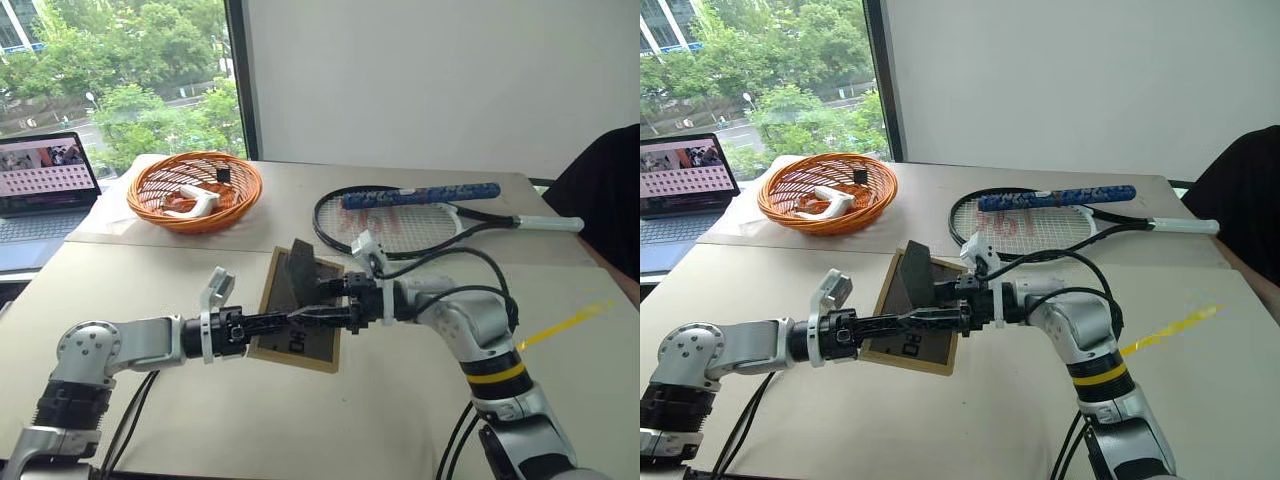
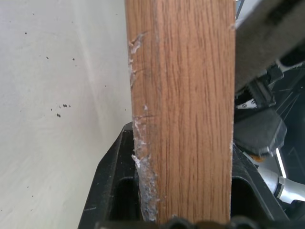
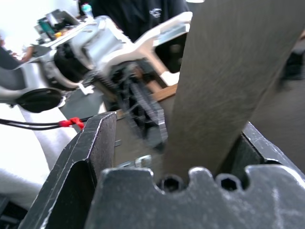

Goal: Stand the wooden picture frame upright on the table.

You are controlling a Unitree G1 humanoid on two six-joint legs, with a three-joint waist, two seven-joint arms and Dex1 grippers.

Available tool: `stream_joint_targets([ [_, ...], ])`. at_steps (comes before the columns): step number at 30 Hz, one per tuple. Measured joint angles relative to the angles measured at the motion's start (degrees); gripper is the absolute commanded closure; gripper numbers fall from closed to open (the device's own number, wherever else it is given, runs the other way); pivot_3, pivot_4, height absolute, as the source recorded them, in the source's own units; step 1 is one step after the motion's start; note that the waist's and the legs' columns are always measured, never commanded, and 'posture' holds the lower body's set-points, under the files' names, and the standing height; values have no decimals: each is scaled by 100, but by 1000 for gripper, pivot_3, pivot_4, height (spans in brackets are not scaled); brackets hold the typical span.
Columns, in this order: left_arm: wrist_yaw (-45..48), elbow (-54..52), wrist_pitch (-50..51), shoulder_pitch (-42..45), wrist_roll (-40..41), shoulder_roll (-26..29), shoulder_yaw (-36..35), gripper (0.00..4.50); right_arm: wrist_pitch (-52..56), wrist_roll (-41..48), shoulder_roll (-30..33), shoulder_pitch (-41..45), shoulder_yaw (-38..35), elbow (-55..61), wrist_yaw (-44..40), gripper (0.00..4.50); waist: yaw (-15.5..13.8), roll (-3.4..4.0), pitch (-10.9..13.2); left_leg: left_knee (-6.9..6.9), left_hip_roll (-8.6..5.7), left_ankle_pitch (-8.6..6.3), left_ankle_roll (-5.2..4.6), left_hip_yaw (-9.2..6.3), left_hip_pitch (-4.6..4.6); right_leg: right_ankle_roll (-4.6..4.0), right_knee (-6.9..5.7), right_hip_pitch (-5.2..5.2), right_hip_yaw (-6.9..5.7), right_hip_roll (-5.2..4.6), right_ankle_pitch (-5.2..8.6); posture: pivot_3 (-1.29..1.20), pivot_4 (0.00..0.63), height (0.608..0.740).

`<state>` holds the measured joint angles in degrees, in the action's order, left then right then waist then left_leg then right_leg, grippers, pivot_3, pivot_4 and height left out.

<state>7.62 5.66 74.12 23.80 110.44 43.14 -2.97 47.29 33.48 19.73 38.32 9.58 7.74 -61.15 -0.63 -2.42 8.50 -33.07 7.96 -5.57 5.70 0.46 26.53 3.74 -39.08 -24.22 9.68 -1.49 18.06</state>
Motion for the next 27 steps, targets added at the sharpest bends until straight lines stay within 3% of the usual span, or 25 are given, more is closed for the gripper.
stream_joint_targets([
  [8,328,391,240,-121,80,-2,-94,3347,-455,111,403,-435,-240,458,16,953,20,0,0,1,0,0,0,-1,-1,0,0,-2,0,1,0,0,150,703],
  [16,759,569,489,-114,79,16,-418,3347,-2417,-1173,1070,-577,-437,-429,280,953,-9,-2,1,-2,0,1,0,0,0,0,3,1,-1,-1,0,0,150,703],
  [23,1083,1049,876,255,79,71,-456,3347,-7022,-3949,1303,-564,27,-1773,1643,953,32,-1,3,6,0,1,1,-1,-1,1,4,-2,-2,0,1,0,150,703],
  [27,1105,1219,1010,312,78,126,-344,3347,-8645,-5373,1153,-363,252,-2010,2848,953,65,1,5,11,0,6,7,-5,-2,-1,3,-3,-2,1,0,0,150,703],
])
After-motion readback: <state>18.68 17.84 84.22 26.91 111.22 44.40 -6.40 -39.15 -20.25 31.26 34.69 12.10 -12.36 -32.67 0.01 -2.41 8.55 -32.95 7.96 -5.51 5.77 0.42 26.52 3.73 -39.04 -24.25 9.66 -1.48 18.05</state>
